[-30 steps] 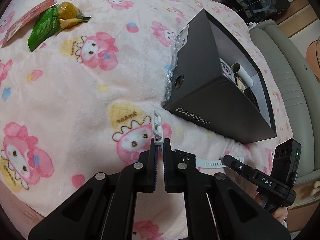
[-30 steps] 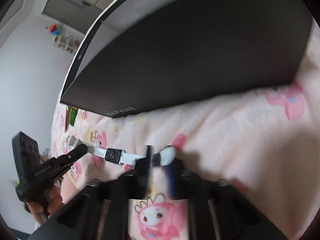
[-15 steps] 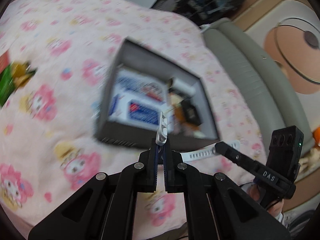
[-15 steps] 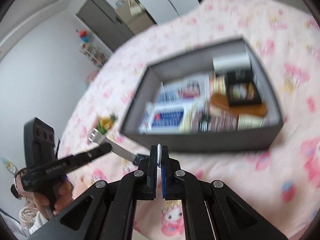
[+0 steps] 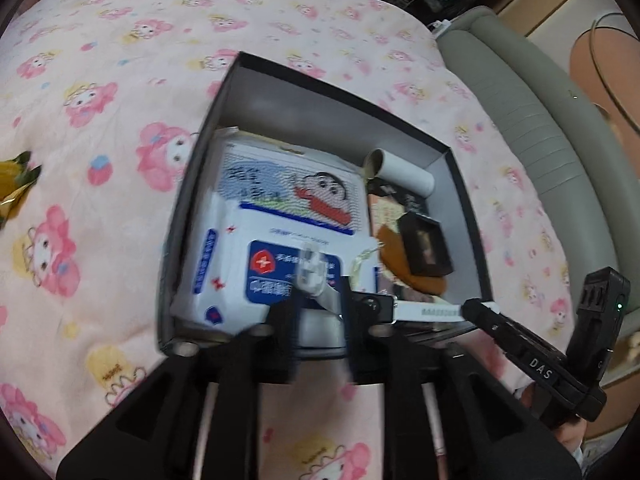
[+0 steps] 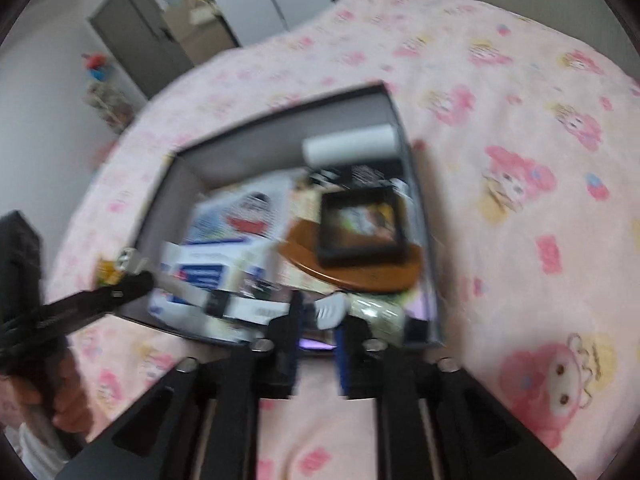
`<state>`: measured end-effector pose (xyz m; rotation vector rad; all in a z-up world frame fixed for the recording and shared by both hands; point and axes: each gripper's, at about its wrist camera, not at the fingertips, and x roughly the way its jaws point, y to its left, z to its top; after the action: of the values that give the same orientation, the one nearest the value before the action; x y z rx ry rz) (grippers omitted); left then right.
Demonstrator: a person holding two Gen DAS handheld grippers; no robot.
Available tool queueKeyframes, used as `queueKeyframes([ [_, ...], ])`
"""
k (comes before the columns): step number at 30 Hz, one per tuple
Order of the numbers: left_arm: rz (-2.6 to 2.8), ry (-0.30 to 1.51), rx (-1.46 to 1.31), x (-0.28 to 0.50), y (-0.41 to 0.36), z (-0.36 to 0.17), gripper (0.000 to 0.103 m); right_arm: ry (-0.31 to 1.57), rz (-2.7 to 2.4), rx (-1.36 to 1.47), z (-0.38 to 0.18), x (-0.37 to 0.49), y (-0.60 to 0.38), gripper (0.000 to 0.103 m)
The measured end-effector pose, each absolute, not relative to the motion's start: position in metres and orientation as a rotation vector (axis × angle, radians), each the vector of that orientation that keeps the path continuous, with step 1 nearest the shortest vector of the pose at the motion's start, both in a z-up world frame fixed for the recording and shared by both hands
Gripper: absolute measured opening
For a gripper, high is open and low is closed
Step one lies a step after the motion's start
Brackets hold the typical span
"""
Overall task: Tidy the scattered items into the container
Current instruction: 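Lower the watch into the box, open the left tool and withdraw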
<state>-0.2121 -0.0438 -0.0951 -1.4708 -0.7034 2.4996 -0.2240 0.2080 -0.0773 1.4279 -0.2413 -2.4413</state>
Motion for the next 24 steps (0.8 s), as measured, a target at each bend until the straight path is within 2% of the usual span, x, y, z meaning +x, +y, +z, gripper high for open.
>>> queueKeyframes([
  [1,2.509,-0.708,-1.463,-0.209,-0.047,-0.093,0.035,-0.240,-2.470,1.413,-0.075,-0.222,0.210,0.027],
  [2,2.519,-0.712,-1.455,-0.206,-0.050,-0.091,0.036,-0.238,-2.498,1.398,-0.072,-0.220,0.212,0.031],
  [4,2.543,-0.713,-1.447,-0.199,-0.056,-0.088,0.039,-0.234,-2.555,1.367,-0.067,-0.217,0.217,0.045],
  [10,2.584,-0.697,-1.457,-0.183,-0.066,-0.085,0.039,-0.306,-2.545,1.263,-0.053,-0.206,0.219,0.045],
  [24,2.507,-0.578,-1.280,-0.142,-0.035,-0.054,0.039,-0.199,-2.399,1.268,-0.046,-0.166,0.161,0.045],
])
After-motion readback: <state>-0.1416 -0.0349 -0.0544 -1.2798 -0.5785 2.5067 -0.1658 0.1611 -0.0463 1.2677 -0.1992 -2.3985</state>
